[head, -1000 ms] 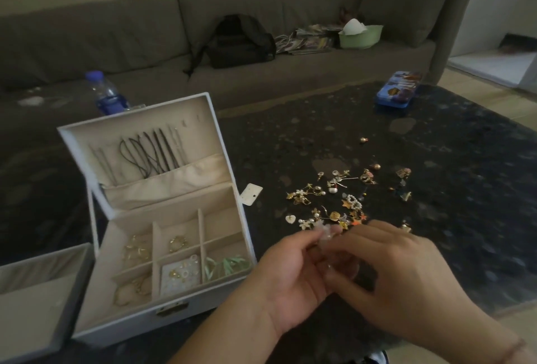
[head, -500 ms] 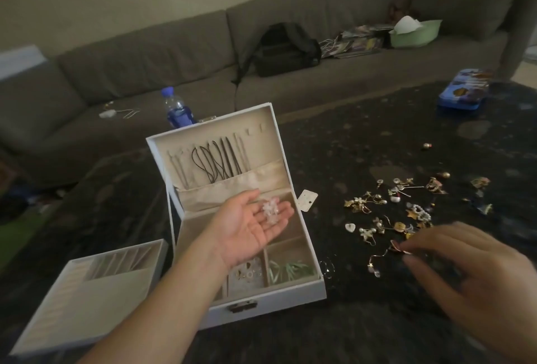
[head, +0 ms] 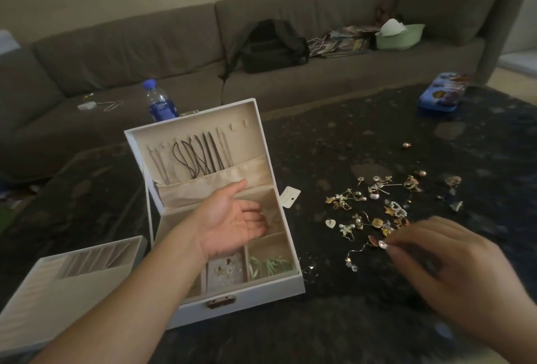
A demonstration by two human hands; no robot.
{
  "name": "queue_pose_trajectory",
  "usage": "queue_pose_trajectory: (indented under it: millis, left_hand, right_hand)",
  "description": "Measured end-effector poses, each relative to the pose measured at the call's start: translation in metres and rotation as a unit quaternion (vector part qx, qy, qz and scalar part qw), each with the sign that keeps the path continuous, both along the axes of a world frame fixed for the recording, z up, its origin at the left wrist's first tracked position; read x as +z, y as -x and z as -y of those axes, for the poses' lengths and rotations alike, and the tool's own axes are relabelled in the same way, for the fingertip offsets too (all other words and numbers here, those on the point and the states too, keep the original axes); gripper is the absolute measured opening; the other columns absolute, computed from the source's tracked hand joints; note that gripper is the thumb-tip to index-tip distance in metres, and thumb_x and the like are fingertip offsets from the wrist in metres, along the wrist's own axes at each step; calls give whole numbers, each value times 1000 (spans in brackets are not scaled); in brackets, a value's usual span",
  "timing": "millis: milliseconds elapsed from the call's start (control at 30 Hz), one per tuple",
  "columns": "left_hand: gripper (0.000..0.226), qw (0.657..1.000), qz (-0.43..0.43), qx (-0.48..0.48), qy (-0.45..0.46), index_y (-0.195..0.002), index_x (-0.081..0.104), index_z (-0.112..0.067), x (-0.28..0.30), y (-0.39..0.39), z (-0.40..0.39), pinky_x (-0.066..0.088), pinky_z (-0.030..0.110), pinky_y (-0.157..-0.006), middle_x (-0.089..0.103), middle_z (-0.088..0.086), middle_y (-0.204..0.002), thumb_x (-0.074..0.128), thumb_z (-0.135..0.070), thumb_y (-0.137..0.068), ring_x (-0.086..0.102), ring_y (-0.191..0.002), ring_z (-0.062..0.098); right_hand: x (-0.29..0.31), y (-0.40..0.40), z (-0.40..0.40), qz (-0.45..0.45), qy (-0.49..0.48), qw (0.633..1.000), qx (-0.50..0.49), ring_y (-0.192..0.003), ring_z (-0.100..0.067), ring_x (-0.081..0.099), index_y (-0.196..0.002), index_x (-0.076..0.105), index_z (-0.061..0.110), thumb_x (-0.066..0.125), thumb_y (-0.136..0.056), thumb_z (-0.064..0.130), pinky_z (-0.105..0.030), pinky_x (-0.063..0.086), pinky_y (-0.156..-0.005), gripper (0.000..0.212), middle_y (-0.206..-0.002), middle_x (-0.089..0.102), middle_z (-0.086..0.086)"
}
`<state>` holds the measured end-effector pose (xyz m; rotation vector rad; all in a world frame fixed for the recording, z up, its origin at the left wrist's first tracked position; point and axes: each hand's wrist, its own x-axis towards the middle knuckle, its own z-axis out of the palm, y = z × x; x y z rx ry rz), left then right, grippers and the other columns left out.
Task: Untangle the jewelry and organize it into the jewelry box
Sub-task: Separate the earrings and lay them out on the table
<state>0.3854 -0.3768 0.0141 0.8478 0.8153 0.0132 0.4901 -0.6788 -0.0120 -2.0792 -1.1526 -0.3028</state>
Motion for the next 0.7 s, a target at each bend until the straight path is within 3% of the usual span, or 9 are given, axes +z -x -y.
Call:
queue_pose_trajectory:
  millis: [167, 200, 267, 333, 400, 433, 500, 567, 700]
  left_hand:
    - [89, 997, 15, -38, -69, -153, 22, 2, 7, 10, 17, 18, 46, -122, 17, 26, -160, 59, -36, -81, 16, -150, 36]
    - [84, 992, 14, -47, -118, -154, 24, -4, 5, 11, 24, 19, 45, -122, 18, 20, -162, 58, -37, -84, 17, -150, 32]
    - [69, 957, -1, -86, -278, -151, 34, -23, 2, 16, 46, 28, 41, -119, 27, 0, -162, 56, -45, -89, 28, -147, 17]
    - [48, 862, 25, -114, -493, -140, 48, -38, -7, 20, 69, 35, 26, -109, 38, -21, -149, 55, -49, -94, 39, -132, -3]
    - [39, 692, 86, -154, -700, -131, 60, -34, -20, 19, 93, 28, 13, -109, 47, -23, -139, 55, -48, -95, 39, -128, -10]
    - [37, 623, 103, -184, -753, -125, 65, -30, -28, 16, 105, 30, 11, -108, 54, -20, -133, 54, -46, -92, 44, -125, -7]
    - [31, 556, 124, -212, -794, -115, 70, -25, -44, 5, 126, 44, 18, -98, 64, -15, -116, 57, -38, -89, 53, -111, 0]
    - [26, 552, 129, -203, -798, -114, 70, -22, -56, -12, 142, 52, 23, -88, 65, -11, -110, 63, -28, -90, 57, -104, 6]
    - [33, 585, 110, -180, -783, -127, 63, -20, -71, -47, 156, 51, 31, -94, 59, -7, -120, 62, -23, -94, 54, -112, 13]
  right_hand:
    - [3, -12, 8, -1, 55, 996, -63, -68, 0, 60, -85, 71, 37, 61, -82, 44, -21, 45, -53, 12, -79, 60, 29]
    - [0, -16, 10, 4, 78, 994, -81, -68, -3, 62, -85, 72, 38, 69, -82, 39, -21, 43, -51, 5, -78, 62, 28]
    - [-4, -26, 14, -14, 139, 984, -112, -70, -7, 63, -89, 72, 40, 76, -79, 32, -22, 40, -53, 13, -79, 65, 24]
    - [-4, -35, 16, -50, 210, 968, -126, -76, -5, 58, -97, 69, 45, 70, -84, 36, -24, 40, -59, 15, -80, 60, 29]
    - [-3, -41, 18, -85, 248, 956, -134, -77, -2, 53, -101, 65, 48, 63, -88, 40, -24, 40, -62, 16, -79, 54, 31]
    - [-4, -44, 20, -98, 249, 953, -140, -77, -3, 53, -101, 65, 48, 63, -88, 40, -25, 40, -63, 16, -79, 54, 31]
    - [-5, -47, 24, -106, 233, 954, -159, -76, -7, 55, -100, 67, 46, 65, -87, 38, -27, 44, -64, 15, -81, 58, 28]
    - [-5, -50, 28, -112, 228, 951, -175, -77, -9, 57, -99, 68, 43, 67, -86, 36, -29, 49, -66, 15, -81, 61, 25]
    - [-8, -57, 36, -152, 241, 942, -178, -86, -10, 62, -96, 63, 47, 67, -86, 35, -33, 53, -73, 16, -82, 63, 23]
